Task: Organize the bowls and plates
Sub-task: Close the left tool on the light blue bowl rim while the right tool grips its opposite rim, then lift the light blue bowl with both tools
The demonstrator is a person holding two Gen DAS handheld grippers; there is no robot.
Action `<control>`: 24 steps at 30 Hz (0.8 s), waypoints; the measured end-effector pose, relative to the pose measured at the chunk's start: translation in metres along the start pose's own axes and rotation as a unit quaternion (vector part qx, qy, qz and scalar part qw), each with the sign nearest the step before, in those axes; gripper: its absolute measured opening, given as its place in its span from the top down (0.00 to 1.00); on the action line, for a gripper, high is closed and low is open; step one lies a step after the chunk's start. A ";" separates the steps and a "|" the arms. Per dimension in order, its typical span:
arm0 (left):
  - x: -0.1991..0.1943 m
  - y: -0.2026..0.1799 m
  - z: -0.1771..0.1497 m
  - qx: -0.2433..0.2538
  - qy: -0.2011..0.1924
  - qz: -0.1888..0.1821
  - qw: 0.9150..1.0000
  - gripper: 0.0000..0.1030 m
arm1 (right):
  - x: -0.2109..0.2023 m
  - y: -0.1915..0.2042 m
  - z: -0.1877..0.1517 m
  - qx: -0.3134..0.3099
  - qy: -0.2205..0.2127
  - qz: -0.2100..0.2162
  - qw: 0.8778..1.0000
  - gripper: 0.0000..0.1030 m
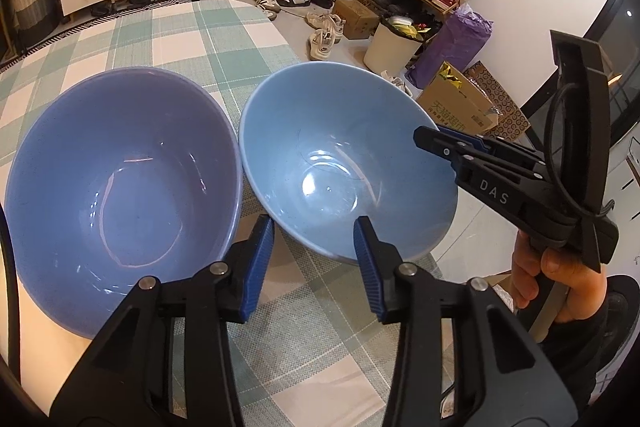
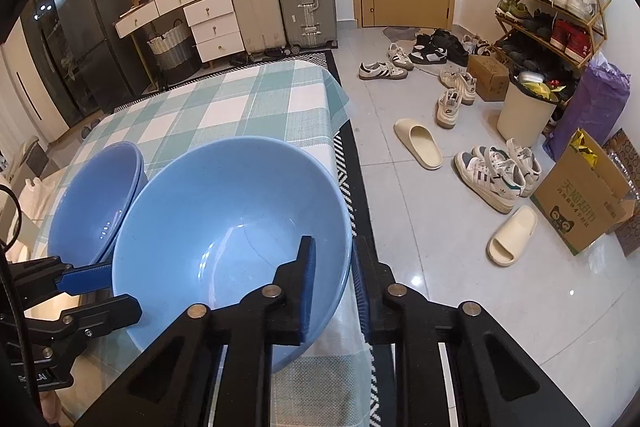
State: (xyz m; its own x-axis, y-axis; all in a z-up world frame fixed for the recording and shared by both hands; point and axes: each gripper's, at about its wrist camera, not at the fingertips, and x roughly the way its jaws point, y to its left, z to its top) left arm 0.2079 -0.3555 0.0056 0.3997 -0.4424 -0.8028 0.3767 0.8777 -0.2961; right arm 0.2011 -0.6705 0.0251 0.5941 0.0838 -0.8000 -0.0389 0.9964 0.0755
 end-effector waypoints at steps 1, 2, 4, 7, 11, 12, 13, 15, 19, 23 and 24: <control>0.000 0.000 0.000 0.000 0.001 0.000 1.000 0.67 | 0.000 0.000 0.000 -0.001 -0.001 -0.001 1.000 0.83; 0.001 0.000 0.000 -0.001 0.001 0.002 1.000 0.69 | 0.000 0.000 -0.001 -0.002 -0.001 -0.003 1.000 0.85; 0.002 0.002 0.000 -0.001 0.000 0.002 1.000 0.70 | 0.000 0.000 -0.001 -0.003 -0.002 -0.006 1.000 0.87; 0.001 0.000 -0.001 0.004 -0.003 0.004 1.000 0.70 | -0.001 -0.001 -0.002 -0.006 -0.004 -0.008 1.000 0.87; 0.002 0.001 0.000 0.006 -0.005 0.007 1.000 0.71 | -0.002 0.001 -0.003 -0.008 -0.005 -0.011 1.000 0.87; 0.002 0.001 0.000 0.007 -0.006 0.006 1.000 0.71 | -0.002 0.001 -0.003 -0.008 -0.005 -0.011 1.000 0.87; 0.002 0.001 0.000 0.007 -0.006 0.006 1.000 0.71 | -0.002 0.001 -0.003 -0.008 -0.005 -0.011 1.000 0.87; 0.001 0.000 0.000 0.008 -0.007 0.005 1.000 0.72 | -0.002 0.001 -0.003 -0.010 -0.005 -0.013 1.000 0.87; 0.000 -0.002 0.000 0.015 -0.009 0.008 1.000 0.72 | -0.002 0.001 -0.004 -0.009 -0.005 -0.013 1.000 0.87; -0.002 -0.003 -0.001 0.018 -0.008 0.008 1.000 0.72 | -0.003 0.001 -0.005 -0.008 -0.005 -0.013 1.000 0.87; -0.002 -0.002 0.000 0.018 -0.008 0.007 1.000 0.72 | -0.004 0.001 -0.006 -0.007 -0.005 -0.012 1.000 0.87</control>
State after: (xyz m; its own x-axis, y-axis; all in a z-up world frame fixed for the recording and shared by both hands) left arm 0.2058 -0.3565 0.0080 0.4187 -0.4332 -0.7982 0.4003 0.8769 -0.2659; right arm 0.1942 -0.6701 0.0246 0.6036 0.0597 -0.7951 -0.0358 0.9982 0.0478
